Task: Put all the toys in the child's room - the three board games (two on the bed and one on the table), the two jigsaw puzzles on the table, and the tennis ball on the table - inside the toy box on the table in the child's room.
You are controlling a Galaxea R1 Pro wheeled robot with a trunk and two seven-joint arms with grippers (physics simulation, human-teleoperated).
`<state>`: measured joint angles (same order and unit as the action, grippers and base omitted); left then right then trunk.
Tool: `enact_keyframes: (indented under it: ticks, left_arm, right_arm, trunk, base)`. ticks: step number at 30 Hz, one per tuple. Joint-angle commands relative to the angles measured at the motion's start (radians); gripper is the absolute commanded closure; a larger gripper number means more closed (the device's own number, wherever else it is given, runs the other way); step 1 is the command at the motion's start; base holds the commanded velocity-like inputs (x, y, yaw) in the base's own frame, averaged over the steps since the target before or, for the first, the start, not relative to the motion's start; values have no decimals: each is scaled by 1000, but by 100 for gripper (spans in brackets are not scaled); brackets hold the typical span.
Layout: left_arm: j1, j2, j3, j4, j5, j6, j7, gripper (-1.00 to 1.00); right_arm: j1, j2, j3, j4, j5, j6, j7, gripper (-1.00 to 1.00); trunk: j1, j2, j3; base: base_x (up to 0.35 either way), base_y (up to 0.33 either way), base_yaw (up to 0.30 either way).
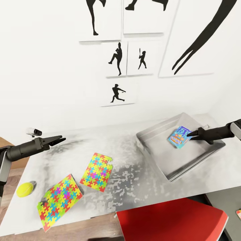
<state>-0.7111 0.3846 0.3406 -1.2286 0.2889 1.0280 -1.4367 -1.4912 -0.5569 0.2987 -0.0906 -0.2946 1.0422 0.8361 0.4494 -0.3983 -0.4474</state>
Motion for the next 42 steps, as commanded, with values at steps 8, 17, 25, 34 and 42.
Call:
enact_keyframes:
  ticks: [8,17,25,34,42]
  left_arm:
    - [-2,-1,0,0,2,10,-2,-100]
    - [-14,3,1,0,4,11,-3,-100]
    - [-16,5,6,0,6,12,-4,-100]
    - [-16,5,6,0,7,12,-4,-100]
    - [-17,5,6,0,7,12,-4,-100]
  right_arm:
    - [-1,-3,4,-3,-9,5,3,100]
    - [-1,-2,2,-9,-9,5,3,100]
    - [-1,-4,3,-9,-11,5,2,100]
    - [-3,-6,3,-9,-12,5,1,100]
    - [-6,-16,3,-9,-12,5,-2,100]
  trunk:
    - [1,-2,-4]
    - [1,-2,-17]
    - [1,-2,-30]
    - [1,-2,-44]
    - [1,-2,-47]
  base:
    - [0,0,0]
    - [0,0,0]
    - [0,0,0]
    - [0,0,0]
    - [0,0,0]
